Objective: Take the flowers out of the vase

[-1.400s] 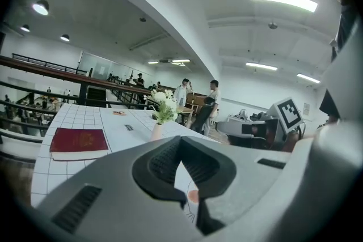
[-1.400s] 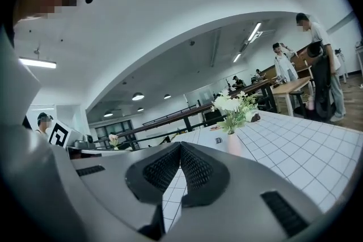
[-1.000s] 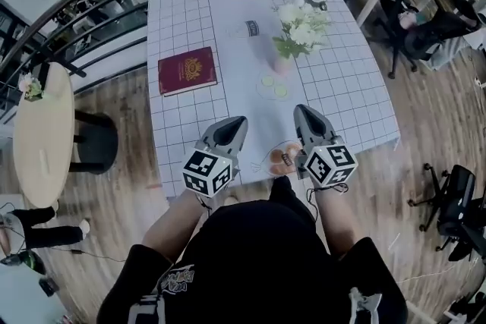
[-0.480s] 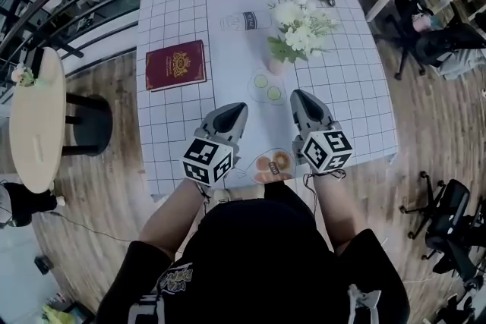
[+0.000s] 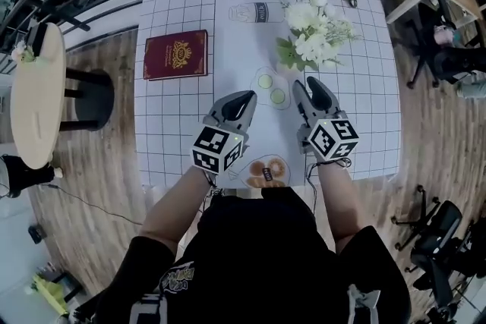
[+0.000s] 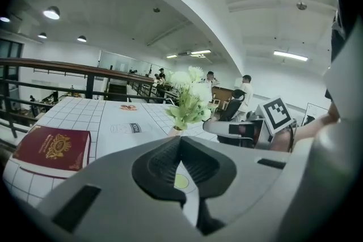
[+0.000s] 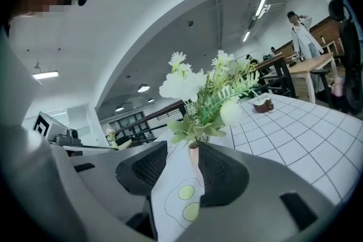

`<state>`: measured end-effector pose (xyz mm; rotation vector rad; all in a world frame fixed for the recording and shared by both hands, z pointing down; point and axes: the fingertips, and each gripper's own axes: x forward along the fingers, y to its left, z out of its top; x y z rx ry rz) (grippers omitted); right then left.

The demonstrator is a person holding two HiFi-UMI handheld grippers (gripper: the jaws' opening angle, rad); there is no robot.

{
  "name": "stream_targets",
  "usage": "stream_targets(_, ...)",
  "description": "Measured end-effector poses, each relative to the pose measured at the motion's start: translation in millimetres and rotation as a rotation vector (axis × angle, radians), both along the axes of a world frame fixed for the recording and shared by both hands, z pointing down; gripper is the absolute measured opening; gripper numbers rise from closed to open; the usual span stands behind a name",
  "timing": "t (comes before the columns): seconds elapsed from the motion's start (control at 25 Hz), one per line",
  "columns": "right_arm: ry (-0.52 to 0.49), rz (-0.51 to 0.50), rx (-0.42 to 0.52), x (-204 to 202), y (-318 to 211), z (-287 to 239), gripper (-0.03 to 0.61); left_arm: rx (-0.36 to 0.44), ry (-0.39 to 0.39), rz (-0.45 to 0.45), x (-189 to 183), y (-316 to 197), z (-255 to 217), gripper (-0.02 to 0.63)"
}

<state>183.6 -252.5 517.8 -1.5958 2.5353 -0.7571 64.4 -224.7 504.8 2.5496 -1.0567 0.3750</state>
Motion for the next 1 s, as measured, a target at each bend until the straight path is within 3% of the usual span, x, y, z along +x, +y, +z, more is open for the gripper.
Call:
stream_targets(0.36,-0.031,-0.051,-0.045,1.2,-46.6,25.7,0.262,-0.025,-0.004,-0.074,9.4,-21.0,24.0,0.008)
stream_targets(1.0,0.071,-0.148,0.050,-10.2,-83.9,19.2,0.270,-0.054,-0.020,-0.104,13.9,-21.1,38.3,0.009)
